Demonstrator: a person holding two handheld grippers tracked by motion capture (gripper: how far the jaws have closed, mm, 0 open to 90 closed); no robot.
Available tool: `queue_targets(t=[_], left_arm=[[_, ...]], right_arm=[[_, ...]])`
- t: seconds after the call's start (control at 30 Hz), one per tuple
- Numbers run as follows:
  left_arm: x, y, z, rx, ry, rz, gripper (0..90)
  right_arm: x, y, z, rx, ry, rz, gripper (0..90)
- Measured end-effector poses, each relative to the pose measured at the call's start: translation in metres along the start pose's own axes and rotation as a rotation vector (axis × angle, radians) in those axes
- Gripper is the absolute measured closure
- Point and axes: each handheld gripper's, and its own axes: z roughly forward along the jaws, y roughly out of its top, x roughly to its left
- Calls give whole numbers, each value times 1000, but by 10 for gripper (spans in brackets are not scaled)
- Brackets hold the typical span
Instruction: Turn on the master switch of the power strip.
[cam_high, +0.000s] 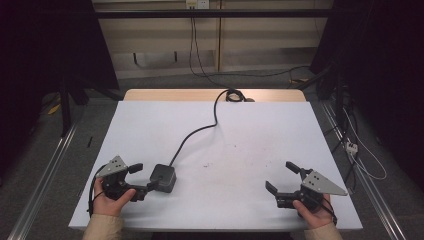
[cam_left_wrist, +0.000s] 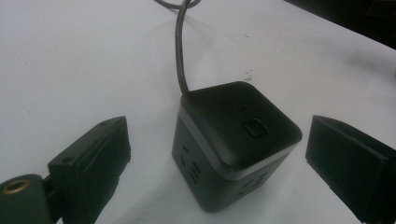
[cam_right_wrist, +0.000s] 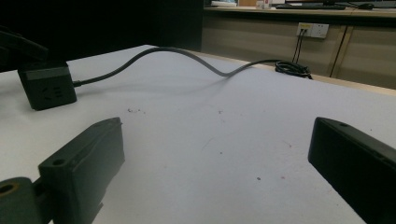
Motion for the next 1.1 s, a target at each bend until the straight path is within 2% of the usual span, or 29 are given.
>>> queue_targets(t=[0.63, 1.1], left_arm=[[10, -6, -7, 3, 13, -18, 64], [16, -9, -12, 3, 28, -17, 64]], right_arm=[[0, 0, 0, 1, 0, 0, 29], [0, 0, 0, 1, 0, -2, 29]])
